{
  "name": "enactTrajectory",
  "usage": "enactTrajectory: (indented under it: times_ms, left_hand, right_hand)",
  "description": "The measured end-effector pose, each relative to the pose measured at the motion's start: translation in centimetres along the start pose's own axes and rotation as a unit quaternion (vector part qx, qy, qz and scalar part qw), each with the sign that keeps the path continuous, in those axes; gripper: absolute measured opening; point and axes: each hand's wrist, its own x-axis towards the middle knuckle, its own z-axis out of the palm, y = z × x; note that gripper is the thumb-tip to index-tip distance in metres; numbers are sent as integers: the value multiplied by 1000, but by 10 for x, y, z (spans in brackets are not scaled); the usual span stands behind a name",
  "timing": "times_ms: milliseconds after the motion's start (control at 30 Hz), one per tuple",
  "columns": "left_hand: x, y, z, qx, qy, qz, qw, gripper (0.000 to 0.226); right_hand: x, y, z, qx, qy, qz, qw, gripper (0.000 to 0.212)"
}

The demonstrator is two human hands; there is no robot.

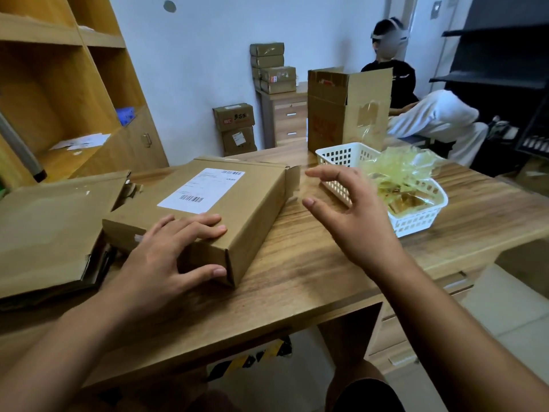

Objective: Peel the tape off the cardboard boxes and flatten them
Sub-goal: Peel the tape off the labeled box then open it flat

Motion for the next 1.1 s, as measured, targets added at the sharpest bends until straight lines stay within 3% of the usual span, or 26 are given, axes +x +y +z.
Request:
enactTrajectory:
  times_ms: [100, 200, 467, 767, 967, 1100]
  left_hand:
    - [-1, -1, 2, -1, 17, 8, 1000, 57]
    - [0, -2, 3, -1, 18, 10, 1000, 60]
    - [1, -5, 6, -16, 23, 11, 1000, 60]
    - [2, -10, 12, -20, 29, 15, 999, 58]
    - [3, -15, 15, -28, 30, 17, 999, 56]
    - [3, -17, 18, -29, 33, 23, 999, 55]
  right_hand:
    - [9, -10, -20, -93, 63, -45, 993, 19]
    - [24, -12, -41, -95, 92, -73, 989, 17]
    - [73, 1, -88, -22, 87, 15, 996, 20]
    - [91, 2, -104, -21, 40, 40, 998, 26]
    - [100, 15, -107, -188, 84, 47, 977, 22]
    - [101, 28, -107, -329, 20, 54, 943, 21]
